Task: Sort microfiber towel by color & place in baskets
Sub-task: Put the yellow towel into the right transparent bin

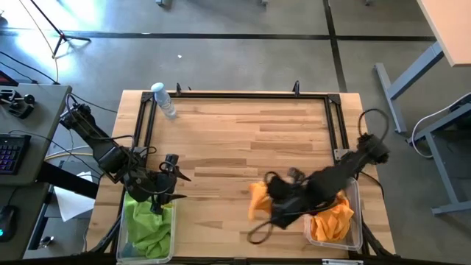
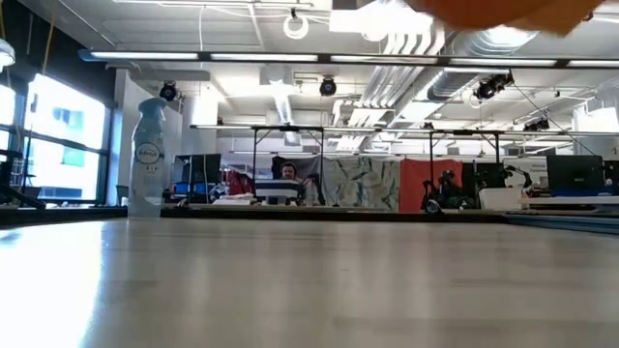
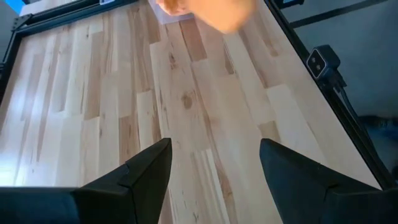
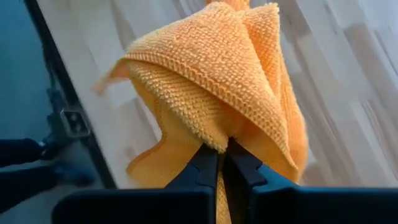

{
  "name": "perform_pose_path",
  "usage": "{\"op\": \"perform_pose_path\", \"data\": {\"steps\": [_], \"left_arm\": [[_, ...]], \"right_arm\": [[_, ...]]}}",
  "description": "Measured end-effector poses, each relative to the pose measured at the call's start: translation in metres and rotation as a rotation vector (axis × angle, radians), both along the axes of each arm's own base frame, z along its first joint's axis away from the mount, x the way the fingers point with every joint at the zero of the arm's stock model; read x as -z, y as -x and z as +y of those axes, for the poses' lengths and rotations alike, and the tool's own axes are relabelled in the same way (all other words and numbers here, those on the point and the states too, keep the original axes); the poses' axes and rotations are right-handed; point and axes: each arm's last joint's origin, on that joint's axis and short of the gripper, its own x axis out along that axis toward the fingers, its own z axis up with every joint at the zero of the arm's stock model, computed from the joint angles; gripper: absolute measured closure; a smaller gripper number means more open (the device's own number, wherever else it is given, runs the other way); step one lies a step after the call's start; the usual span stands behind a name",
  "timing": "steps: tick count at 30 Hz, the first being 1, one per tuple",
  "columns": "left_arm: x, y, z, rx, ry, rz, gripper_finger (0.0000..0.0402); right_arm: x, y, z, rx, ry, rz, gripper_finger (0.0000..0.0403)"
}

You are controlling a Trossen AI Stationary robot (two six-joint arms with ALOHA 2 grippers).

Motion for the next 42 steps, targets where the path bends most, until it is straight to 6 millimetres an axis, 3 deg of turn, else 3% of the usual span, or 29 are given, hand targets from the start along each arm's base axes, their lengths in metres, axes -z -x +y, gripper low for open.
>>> {"op": "perform_pose_path", "data": {"steps": [6, 11, 22, 26, 30, 33, 37, 42], "left_arm": [[0.0, -0.002, 0.001, -0.016, 0.009, -0.005, 0.0167], [-0.002, -0.009, 0.009, -0.075, 0.05, -0.016, 0.0167], [-0.008, -0.03, 0.035, -0.165, 0.046, -0.084, 0.0167], [-0.007, -0.037, 0.051, -0.221, 0.036, -0.078, 0.0167], [-0.007, -0.041, 0.063, -0.26, 0.022, -0.075, 0.0167], [-0.007, -0.044, 0.07, -0.25, 0.032, -0.061, 0.0167], [-0.006, -0.047, 0.082, -0.253, 0.033, -0.047, 0.0167], [-0.007, -0.051, 0.099, -0.289, -0.008, -0.045, 0.0167]], "right_arm": [[-0.028, 0.052, -0.003, 0.033, -0.036, 0.087, 0.0402], [-0.048, 0.088, 0.007, -0.039, -0.105, 0.035, 0.0402], [-0.057, 0.141, 0.039, -0.223, -0.203, 0.091, 0.0403], [-0.039, 0.159, 0.039, -0.221, -0.187, 0.177, 0.0403], [-0.009, 0.186, 0.018, -0.121, -0.166, 0.326, 0.0403], [0.011, 0.2, -0.001, -0.043, -0.119, 0.341, 0.0403], [0.031, 0.202, -0.019, -0.004, -0.108, 0.284, 0.0403], [0.059, 0.191, -0.019, -0.08, -0.179, 0.229, 0.0403]]}}
